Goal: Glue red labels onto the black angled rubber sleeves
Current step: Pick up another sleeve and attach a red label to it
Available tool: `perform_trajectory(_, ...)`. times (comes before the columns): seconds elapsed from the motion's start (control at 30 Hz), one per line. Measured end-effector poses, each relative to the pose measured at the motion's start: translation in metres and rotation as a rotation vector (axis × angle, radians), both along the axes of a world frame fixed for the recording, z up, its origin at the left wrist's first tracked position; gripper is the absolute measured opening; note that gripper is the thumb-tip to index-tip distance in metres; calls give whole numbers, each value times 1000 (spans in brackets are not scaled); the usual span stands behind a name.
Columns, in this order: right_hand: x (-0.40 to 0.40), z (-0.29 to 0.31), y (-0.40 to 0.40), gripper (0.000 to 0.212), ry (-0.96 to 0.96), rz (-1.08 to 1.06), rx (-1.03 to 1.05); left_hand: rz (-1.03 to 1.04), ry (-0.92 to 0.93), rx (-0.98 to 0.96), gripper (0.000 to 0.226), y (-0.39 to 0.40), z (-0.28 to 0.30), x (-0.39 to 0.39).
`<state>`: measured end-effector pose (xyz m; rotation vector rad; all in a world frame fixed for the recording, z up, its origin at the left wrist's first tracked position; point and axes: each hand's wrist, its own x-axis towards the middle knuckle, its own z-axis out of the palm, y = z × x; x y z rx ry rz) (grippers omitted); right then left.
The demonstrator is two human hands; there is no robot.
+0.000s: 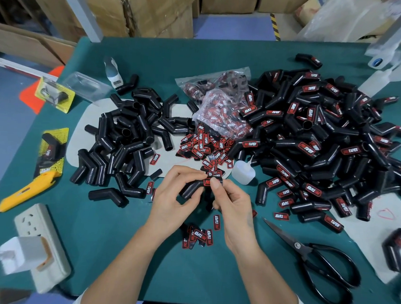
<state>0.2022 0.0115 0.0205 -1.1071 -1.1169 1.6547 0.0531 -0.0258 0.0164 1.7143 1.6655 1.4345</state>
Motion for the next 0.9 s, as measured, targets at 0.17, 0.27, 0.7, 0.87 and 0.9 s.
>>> perform_trajectory(0.17, 0, -4, -1, 38, 24, 64, 13, 15, -32, -8, 30, 1, 0, -1)
perform_trajectory(0.27, -3, -5, -2, 40, 45, 48, -21, 8, 9, 11, 30, -1, -1, 2)
perform_trajectory(0.7, -1, -1, -2, 19, 8, 31, 57, -19, 52, -39, 24, 0, -1, -3)
perform_trajectory(0.87, -1, -3, -2, 28, -52, 55, 42, -25, 48, -56, 26, 2, 3, -5)
perform_trajectory(0.9, -1, -4, -2, 32, -53, 62, 39, -29, 49, -62, 27, 2, 3, -5)
